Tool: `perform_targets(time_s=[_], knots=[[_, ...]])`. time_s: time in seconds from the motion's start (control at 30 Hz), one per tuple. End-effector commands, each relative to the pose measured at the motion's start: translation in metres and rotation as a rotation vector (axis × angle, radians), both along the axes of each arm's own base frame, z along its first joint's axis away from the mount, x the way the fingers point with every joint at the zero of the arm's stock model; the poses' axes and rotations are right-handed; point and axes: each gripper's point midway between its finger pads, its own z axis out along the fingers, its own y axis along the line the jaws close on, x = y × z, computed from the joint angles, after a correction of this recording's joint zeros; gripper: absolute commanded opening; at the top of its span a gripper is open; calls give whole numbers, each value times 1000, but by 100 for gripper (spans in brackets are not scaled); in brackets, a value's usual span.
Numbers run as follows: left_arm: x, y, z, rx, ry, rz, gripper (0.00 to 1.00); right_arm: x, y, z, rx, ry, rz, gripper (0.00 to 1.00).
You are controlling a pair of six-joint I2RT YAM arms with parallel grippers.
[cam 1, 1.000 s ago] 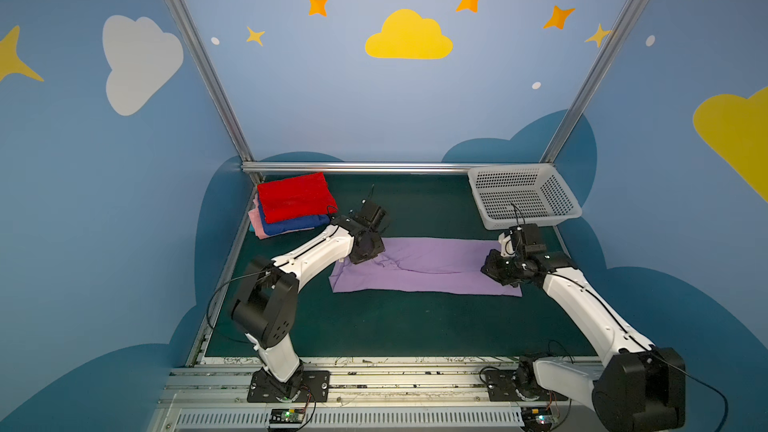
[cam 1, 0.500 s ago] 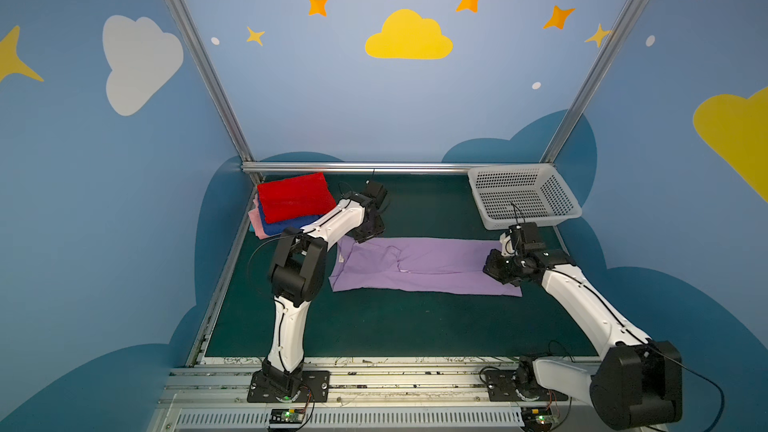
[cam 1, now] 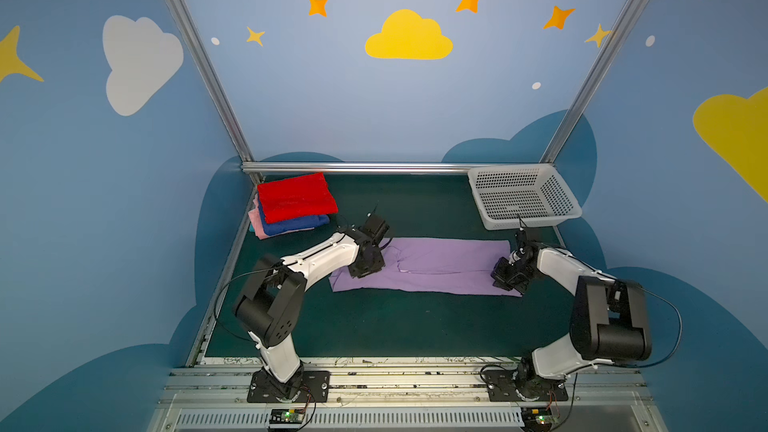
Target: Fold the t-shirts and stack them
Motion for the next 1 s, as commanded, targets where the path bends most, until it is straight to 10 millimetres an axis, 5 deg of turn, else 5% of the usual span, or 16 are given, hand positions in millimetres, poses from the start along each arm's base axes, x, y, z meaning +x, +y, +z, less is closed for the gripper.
perform_targets(time_s=[0.0, 0.2, 0.4, 0.53, 0.73, 0.83, 0.97], knots=[[-15, 15, -3, -5, 10, 63, 33, 24, -13, 9, -66, -73, -8, 0], [-40, 54, -34, 43, 84, 131, 31, 50, -32, 15, -125, -105, -103, 0], [-31, 70, -41, 47, 86, 156, 30, 61, -31, -8, -92, -26, -134, 0], [-13, 69, -23, 51, 39, 136, 29, 64, -27, -15, -62, -9, -145, 0], [1, 77, 16, 91, -50, 132, 30, 63, -31, 42, -91, -169, -134, 0], [0, 81, 40, 110, -110, 134, 37, 46, -40, 72, -156, -222, -124, 0], [1, 68, 59, 114, -183, 97, 48, 10, -47, 73, -200, -198, -127, 1]])
